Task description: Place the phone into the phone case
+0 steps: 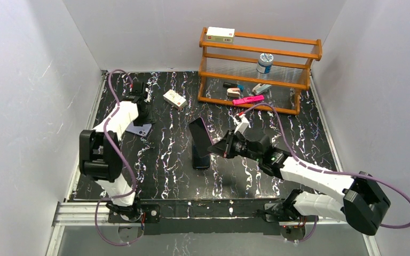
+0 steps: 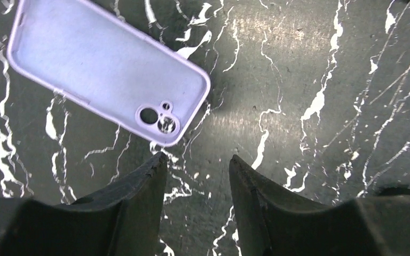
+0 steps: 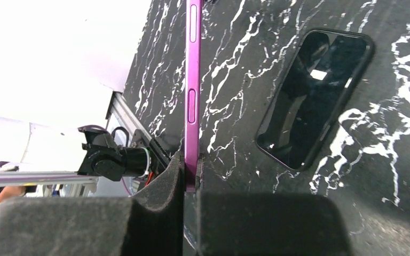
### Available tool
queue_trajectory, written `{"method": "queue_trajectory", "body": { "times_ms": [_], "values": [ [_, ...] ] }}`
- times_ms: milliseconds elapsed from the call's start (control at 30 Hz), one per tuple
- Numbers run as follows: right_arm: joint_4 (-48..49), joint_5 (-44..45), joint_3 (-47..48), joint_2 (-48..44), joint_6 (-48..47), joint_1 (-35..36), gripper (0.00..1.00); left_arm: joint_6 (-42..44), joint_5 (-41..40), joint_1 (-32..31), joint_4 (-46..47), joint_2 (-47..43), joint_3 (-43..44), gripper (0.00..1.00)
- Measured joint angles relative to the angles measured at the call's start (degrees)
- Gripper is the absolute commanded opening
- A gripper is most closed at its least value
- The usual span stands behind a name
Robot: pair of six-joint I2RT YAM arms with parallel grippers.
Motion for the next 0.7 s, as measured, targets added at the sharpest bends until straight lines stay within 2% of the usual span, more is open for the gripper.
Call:
{"method": "queue_trajectory", "body": {
  "times_ms": [133, 333, 567, 700],
  "values": [
    [-2.38, 2.60, -0.63, -3.34, -0.28, 0.00, 0.01, 2.99, 1.77, 0.00, 0.17, 6.14, 2.23, 0.45],
    [-5.14, 5.07, -0.63, -7.21, -2.38, 0.00, 0.01, 4.72, 0.37, 0.00, -0.11, 10.43, 2.38, 0.45],
    [-7.63, 6.34, -0.63, -9.07, -3.89, 0.00, 0.01, 4.79, -0.09, 0.00, 0.42, 12.66, 2.56, 0.39],
    [-8.74, 7.65, -0.63, -10.25, -4.76, 0.00, 0.01, 4.46, -1.03, 0.00, 1.20, 14.51, 2.80, 0.30]
  ]
}}
